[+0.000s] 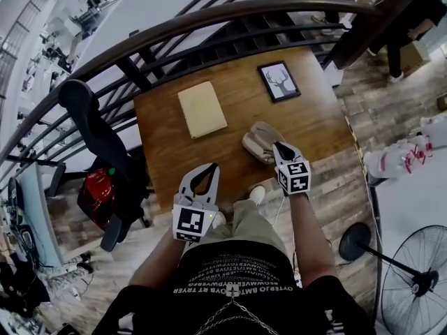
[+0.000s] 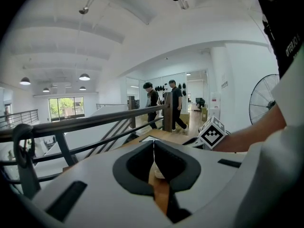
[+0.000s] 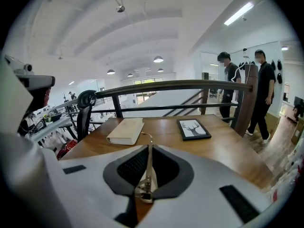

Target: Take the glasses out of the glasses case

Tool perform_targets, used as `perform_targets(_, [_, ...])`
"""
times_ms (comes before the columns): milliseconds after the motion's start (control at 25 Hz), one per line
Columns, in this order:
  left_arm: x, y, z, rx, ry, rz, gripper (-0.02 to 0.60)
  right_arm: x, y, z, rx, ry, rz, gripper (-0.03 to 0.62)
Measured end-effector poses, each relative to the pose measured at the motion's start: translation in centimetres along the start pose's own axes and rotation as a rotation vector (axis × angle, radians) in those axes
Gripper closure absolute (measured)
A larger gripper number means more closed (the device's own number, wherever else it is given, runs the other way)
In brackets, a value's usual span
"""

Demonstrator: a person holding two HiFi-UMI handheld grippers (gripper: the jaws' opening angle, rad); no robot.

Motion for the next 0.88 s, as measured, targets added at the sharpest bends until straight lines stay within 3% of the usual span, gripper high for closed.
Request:
perform_targets(560, [0.1, 2.9, 0.0, -0.012, 0.009, -0.065, 0.552, 5.7, 6.8, 3.0, 0.071, 0.09, -0.098, 0.56])
perform_targets(880, [0.8, 4.9, -0.4, -0.016, 0.004, -0.111, 0.553, 10.5, 10.6, 5.0, 0.088, 0.116, -0.218, 0.56])
Point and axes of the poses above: the fingertips, and each gripper's own axes: x backward along the fingers, z to its left, y out of its top, the point moved 4 cm from there along x, backward along the fingers
